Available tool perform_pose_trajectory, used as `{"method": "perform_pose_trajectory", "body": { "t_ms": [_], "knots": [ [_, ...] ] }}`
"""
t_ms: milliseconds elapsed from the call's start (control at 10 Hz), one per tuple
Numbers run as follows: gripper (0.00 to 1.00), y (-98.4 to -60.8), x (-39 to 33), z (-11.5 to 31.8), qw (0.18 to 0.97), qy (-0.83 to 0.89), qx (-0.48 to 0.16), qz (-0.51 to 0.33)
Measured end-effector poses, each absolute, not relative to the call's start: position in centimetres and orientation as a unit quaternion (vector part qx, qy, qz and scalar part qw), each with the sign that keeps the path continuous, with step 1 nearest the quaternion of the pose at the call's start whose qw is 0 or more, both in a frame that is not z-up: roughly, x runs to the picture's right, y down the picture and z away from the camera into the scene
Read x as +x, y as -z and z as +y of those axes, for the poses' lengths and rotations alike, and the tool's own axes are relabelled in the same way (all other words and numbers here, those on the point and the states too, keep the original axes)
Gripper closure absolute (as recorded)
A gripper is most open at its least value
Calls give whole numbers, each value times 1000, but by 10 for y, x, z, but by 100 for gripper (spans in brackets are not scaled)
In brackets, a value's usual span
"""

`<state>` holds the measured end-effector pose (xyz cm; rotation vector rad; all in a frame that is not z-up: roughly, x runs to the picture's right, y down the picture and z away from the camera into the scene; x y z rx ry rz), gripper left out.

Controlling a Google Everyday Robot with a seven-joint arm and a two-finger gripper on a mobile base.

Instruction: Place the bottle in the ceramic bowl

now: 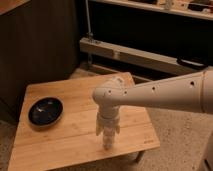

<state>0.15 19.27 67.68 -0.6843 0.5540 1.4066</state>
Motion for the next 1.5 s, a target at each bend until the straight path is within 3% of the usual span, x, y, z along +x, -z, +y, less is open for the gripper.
{"method": "perform_pose_trajectory", "body": {
  "t_ms": [300, 800, 1000, 1300, 1500],
  "knots": [
    [37, -696, 3, 197, 671, -627, -302, 257],
    [85, -708, 9, 194, 664, -632, -298, 268],
    [99, -708, 9, 192, 665, -631, -297, 267],
    [100, -710, 11, 183, 661, -634, -299, 266],
    [100, -704, 13, 151, 667, -634, -290, 261]
  ]
}}
